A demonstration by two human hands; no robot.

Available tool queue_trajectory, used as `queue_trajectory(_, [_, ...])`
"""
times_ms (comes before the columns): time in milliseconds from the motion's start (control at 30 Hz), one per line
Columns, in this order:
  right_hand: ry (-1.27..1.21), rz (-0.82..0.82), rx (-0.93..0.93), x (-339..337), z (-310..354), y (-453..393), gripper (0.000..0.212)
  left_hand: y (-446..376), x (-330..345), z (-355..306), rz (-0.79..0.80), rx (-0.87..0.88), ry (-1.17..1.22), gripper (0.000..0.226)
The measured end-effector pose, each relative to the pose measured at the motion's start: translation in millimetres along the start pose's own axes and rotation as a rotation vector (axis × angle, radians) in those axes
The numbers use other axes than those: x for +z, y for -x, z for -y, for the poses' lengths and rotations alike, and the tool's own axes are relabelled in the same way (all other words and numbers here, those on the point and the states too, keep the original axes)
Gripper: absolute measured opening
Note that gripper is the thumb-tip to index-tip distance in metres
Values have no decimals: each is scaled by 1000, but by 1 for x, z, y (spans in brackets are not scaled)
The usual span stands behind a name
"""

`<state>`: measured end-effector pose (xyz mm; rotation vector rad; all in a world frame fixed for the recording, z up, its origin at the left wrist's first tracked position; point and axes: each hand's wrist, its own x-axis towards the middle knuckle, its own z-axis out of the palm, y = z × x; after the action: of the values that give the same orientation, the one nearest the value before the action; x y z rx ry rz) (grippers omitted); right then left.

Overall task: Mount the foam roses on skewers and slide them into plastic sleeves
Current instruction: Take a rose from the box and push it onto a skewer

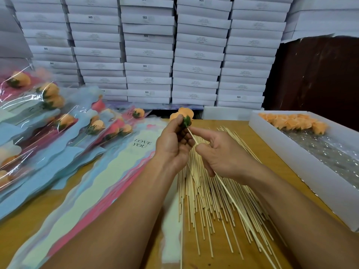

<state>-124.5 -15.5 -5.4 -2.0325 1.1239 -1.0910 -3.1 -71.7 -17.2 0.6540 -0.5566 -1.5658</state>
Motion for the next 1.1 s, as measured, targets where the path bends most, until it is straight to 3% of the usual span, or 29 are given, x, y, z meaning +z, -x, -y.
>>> queue_trajectory(200, [-4, 6, 7, 0, 2, 1, 75, -1, 0, 0, 5, 17, -11, 13])
queue_trajectory(600, [-39, -27, 26, 0, 0, 0, 70, -3, -1, 2, 1, 38, -16, 13])
queue_trajectory(700, [-2, -39, 21, 0, -3, 0, 65, -3, -1, 4, -18, 50, -23, 11])
queue_trajectory(833, [80, -57, 65, 3, -12, -4, 39, -2, 1, 11, -83, 53, 1, 13])
queue_trajectory(1100, [231, -56, 135, 10, -19, -5, 43, -2, -2, 17, -179, 101, -39, 17])
